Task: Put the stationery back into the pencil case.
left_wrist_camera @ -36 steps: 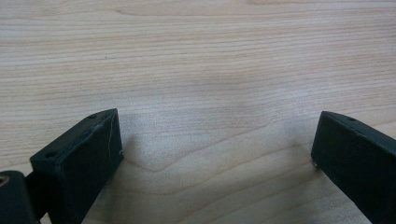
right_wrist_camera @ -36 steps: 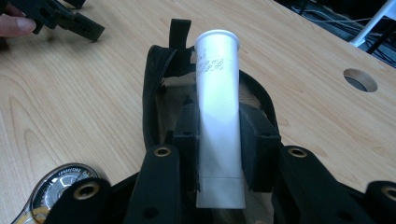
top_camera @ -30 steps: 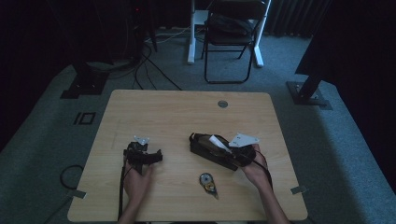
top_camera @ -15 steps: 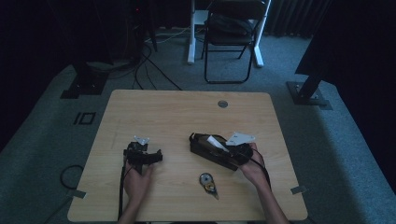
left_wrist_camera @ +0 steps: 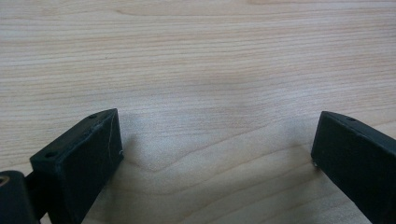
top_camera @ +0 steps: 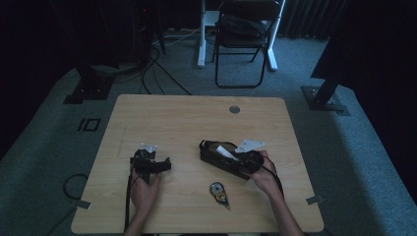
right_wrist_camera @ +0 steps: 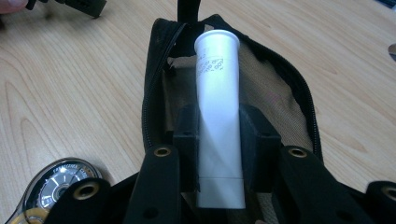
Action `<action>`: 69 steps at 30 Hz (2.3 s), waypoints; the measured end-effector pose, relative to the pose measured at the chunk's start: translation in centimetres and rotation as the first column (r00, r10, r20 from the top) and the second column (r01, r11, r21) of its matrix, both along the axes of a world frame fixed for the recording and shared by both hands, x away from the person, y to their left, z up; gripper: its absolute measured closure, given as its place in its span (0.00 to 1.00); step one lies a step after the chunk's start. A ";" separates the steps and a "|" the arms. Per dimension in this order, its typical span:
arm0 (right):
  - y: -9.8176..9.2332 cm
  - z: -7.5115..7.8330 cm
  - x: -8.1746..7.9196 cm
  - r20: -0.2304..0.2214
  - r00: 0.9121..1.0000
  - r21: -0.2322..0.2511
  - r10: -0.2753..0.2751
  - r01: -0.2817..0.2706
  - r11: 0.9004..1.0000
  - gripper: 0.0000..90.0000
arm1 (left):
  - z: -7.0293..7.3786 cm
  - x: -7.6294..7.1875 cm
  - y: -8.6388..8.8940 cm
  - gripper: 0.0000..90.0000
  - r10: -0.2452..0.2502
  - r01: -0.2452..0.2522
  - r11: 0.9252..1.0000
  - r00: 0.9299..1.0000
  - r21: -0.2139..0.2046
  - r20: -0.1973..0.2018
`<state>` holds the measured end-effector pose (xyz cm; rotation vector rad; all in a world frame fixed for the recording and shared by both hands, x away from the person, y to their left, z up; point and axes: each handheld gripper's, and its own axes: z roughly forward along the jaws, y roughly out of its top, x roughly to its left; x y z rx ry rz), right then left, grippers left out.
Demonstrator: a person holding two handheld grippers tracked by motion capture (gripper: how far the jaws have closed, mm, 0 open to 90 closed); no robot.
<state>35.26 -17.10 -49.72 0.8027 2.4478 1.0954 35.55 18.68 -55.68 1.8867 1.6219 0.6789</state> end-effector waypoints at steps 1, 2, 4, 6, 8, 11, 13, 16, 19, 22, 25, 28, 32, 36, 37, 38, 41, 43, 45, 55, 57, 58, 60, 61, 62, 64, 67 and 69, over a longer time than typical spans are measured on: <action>0.0 0.0 0.0 -0.005 1.000 0.000 0.001 -0.001 1.000 0.79 | 0.0 0.0 0.0 0.02 0.000 0.000 1.000 1.000 0.000 0.000; 0.0 0.0 0.0 -0.008 1.000 0.001 0.003 -0.003 1.000 0.79 | 0.0 0.0 0.0 0.02 0.000 0.000 1.000 1.000 0.000 0.000; 0.0 0.0 0.1 -0.015 1.000 0.001 0.005 -0.005 1.000 0.79 | 0.0 0.0 0.0 0.02 0.000 0.000 1.000 1.000 0.000 0.000; 0.0 -0.1 0.1 -0.022 1.000 0.002 0.008 -0.008 1.000 0.78 | 0.0 0.0 0.0 0.02 0.000 0.000 1.000 1.000 0.000 0.000; 0.1 -0.1 0.1 -0.030 0.999 0.005 0.014 -0.013 1.000 0.79 | 0.0 0.0 0.0 0.02 0.000 0.000 1.000 1.000 0.000 0.000; 0.1 -0.2 0.2 -0.043 0.999 0.005 0.021 -0.020 1.000 0.78 | 0.0 0.0 0.0 0.02 0.000 0.000 1.000 1.000 0.000 0.000; 0.1 -0.2 0.3 -0.054 0.998 0.006 0.023 -0.022 1.000 0.78 | 0.0 0.0 0.0 0.02 0.000 0.000 1.000 1.000 0.000 0.000; 0.2 -0.3 0.4 -0.070 0.997 0.009 0.032 -0.032 0.999 0.78 | 0.0 0.0 0.0 0.02 0.000 0.000 1.000 1.000 0.000 0.000; 0.2 -0.4 0.4 -0.076 0.996 0.021 0.039 -0.037 0.999 0.77 | 0.0 0.0 0.0 0.02 -0.001 0.001 1.000 1.000 0.000 0.000; 0.2 -0.3 0.4 -0.077 0.996 0.035 0.045 -0.043 0.998 0.76 | 0.0 0.0 0.0 0.02 -0.003 0.003 1.000 1.000 0.002 -0.002; 0.2 -0.1 0.2 -0.068 0.997 0.040 0.041 -0.038 0.998 0.76 | 0.0 0.0 0.0 0.02 -0.004 0.004 1.000 1.000 0.002 -0.002; 0.1 0.3 0.0 -0.048 0.998 0.050 0.033 -0.031 0.998 0.75 | 0.0 0.0 0.0 0.02 -0.004 0.004 1.000 1.000 0.002 -0.002; -0.1 0.9 -0.4 -0.026 0.999 0.062 0.017 -0.016 0.998 0.75 | 0.0 0.0 0.0 0.02 -0.003 0.003 1.000 1.000 0.002 -0.002; -0.1 1.2 -0.8 -0.009 1.000 0.066 0.014 -0.014 0.998 0.74 | 0.0 0.0 0.0 0.02 -0.003 0.003 1.000 1.000 0.002 -0.002; -0.1 1.3 -0.9 -0.003 1.000 0.067 0.015 -0.015 0.998 0.73 | 0.0 0.0 0.0 0.02 -0.004 0.004 1.000 1.000 0.002 -0.001; -0.1 1.3 -0.9 -0.003 1.000 0.067 0.015 -0.015 0.998 0.73 | 0.0 0.0 0.0 0.02 -0.004 0.004 1.000 1.000 0.002 -0.001; -0.1 1.7 -1.4 0.013 1.000 0.075 0.013 -0.014 0.997 0.73 | 0.0 0.0 0.0 0.02 -0.003 0.003 1.000 1.000 0.002 -0.002; 0.0 2.0 -1.7 0.022 1.000 0.077 0.016 -0.017 0.997 0.72 | 0.0 0.0 0.0 0.02 -0.004 0.004 1.000 1.000 0.002 -0.002; 0.1 2.1 -1.9 0.029 0.999 0.079 0.019 -0.021 0.997 0.72 | 0.0 0.0 0.0 0.02 -0.003 0.003 1.000 1.000 0.002 -0.002; 0.5 2.9 -3.4 0.070 0.997 0.076 0.033 -0.038 0.996 0.73 | 0.0 0.0 0.0 0.02 -0.003 0.003 1.000 1.000 0.002 -0.002; 0.6 3.0 -3.6 0.073 0.997 0.080 0.033 -0.039 0.996 0.73 | 0.0 0.0 0.0 0.02 -0.003 0.003 1.000 1.000 0.002 -0.002; 0.7 3.0 -3.7 0.076 0.997 0.080 0.034 -0.040 0.996 0.73 | 0.0 0.0 0.0 0.02 -0.004 0.004 1.000 1.000 0.002 -0.002; 0.8 3.0 -3.9 0.072 0.997 0.085 0.036 -0.042 0.995 0.72 | 0.0 0.0 0.0 0.02 -0.003 0.003 1.000 1.000 0.002 -0.002; 0.8 2.9 -4.0 0.072 0.997 0.087 0.036 -0.042 0.995 0.72 | 0.0 0.0 0.0 0.02 -0.003 0.003 1.000 1.000 0.002 -0.002; 0.9 2.9 -4.1 0.071 0.997 0.088 0.036 -0.043 0.995 0.72 | 0.0 0.0 0.0 0.02 -0.004 0.004 1.000 1.000 0.002 -0.002; 1.0 2.8 -4.3 0.071 0.997 0.088 0.040 -0.046 0.995 0.72 | 0.0 0.0 0.0 0.02 -0.004 0.004 1.000 1.000 0.002 -0.002; 1.2 2.7 -4.6 0.071 0.996 0.087 0.047 -0.053 0.995 0.71 | 0.0 0.0 0.0 0.02 -0.003 0.003 1.000 1.000 0.002 -0.002; 1.3 2.7 -4.8 0.071 0.996 0.086 0.052 -0.058 0.995 0.70 | 0.0 0.0 0.0 0.02 -0.003 0.003 1.000 1.000 0.002 -0.002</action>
